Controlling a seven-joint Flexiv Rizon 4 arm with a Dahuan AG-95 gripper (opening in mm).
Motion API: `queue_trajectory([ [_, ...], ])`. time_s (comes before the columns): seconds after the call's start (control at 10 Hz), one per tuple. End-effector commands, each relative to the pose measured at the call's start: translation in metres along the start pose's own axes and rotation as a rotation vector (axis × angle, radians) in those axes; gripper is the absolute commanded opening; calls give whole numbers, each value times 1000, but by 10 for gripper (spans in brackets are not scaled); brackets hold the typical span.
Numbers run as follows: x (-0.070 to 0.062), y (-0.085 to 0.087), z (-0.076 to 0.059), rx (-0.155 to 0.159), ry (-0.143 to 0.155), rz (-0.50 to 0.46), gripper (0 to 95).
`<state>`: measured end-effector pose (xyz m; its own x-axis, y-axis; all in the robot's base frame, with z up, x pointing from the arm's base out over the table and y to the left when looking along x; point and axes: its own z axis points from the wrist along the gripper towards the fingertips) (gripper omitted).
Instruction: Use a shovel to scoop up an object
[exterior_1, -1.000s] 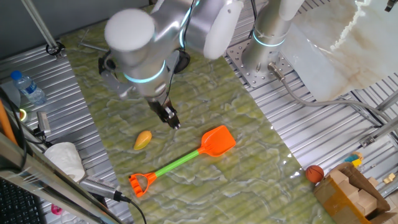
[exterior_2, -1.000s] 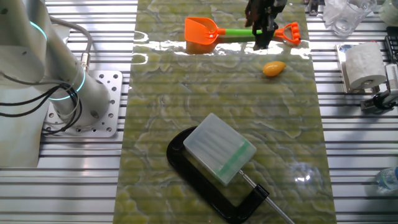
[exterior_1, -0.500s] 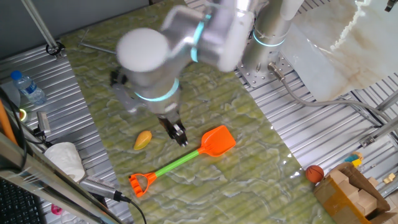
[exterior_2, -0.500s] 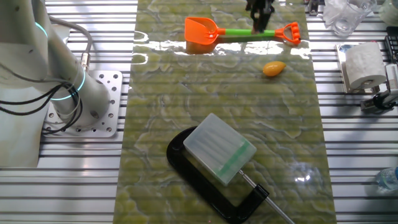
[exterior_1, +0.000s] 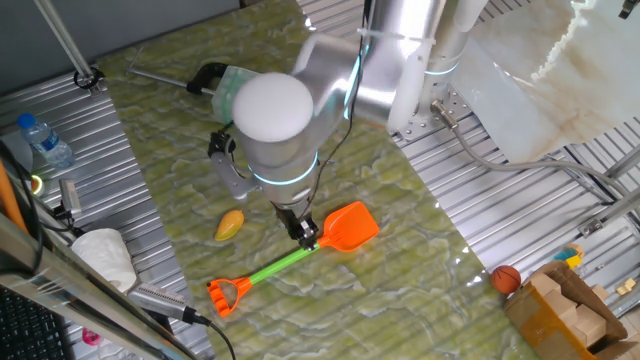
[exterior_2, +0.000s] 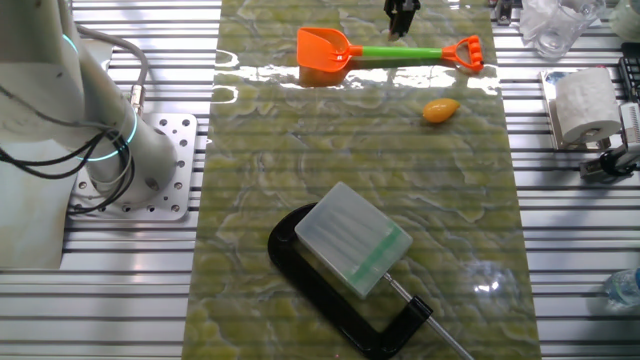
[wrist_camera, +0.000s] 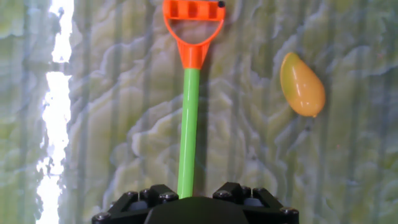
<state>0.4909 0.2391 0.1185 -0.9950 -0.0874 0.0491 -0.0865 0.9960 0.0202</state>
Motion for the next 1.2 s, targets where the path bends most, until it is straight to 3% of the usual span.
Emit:
queue_trajectory([
  [0.1, -1, 0, 7, 2, -7, 1, 570],
  [0.2, -3, 1, 21, 5, -23, -1, 570],
  [0.7, -11, 5, 36, 7, -18, 20, 570],
  [1.2, -44, 18, 43, 11, -21, 51, 570],
])
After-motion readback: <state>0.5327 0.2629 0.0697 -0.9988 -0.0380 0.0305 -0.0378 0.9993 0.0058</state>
